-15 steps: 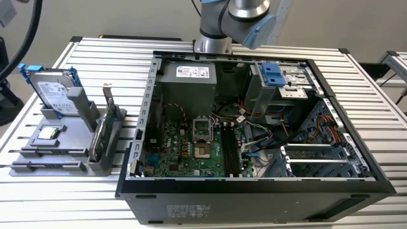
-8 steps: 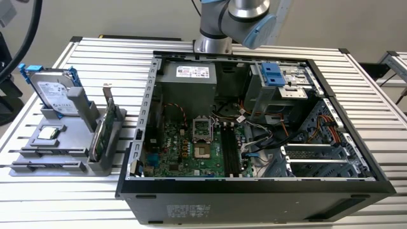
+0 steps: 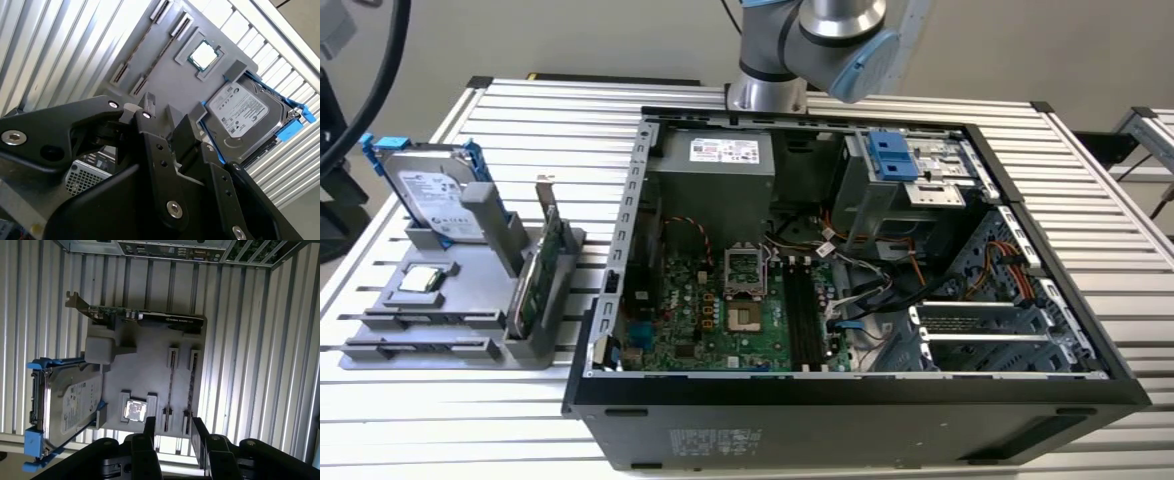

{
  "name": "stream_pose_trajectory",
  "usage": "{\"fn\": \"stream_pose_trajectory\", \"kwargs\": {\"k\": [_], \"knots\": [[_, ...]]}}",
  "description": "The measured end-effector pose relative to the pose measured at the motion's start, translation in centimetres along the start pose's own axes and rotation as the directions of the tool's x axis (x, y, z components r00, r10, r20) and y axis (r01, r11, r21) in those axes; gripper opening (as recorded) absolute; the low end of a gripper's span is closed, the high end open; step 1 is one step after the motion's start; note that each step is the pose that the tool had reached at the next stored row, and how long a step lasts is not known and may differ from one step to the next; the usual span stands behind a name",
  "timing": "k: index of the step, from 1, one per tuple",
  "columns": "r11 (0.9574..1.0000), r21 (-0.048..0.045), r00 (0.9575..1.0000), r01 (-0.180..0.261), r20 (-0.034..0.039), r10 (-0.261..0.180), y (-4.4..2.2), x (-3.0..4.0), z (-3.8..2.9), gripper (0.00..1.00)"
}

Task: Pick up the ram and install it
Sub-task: 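Pick up the ram and move it above insertion slot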

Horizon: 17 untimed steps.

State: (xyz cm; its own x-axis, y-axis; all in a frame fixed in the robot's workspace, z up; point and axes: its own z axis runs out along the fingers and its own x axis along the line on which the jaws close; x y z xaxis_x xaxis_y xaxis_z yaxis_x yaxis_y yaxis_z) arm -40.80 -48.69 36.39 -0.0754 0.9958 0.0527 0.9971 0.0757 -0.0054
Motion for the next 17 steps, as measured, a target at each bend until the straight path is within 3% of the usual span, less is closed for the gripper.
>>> {"fn": "stream_pose_trajectory", "kwargs": {"k": [17], "knots": [[1.0,-0.0001,1.0,0.0,-0.0001,0.0,-0.03,-0.57,0.48,1.0]]}}
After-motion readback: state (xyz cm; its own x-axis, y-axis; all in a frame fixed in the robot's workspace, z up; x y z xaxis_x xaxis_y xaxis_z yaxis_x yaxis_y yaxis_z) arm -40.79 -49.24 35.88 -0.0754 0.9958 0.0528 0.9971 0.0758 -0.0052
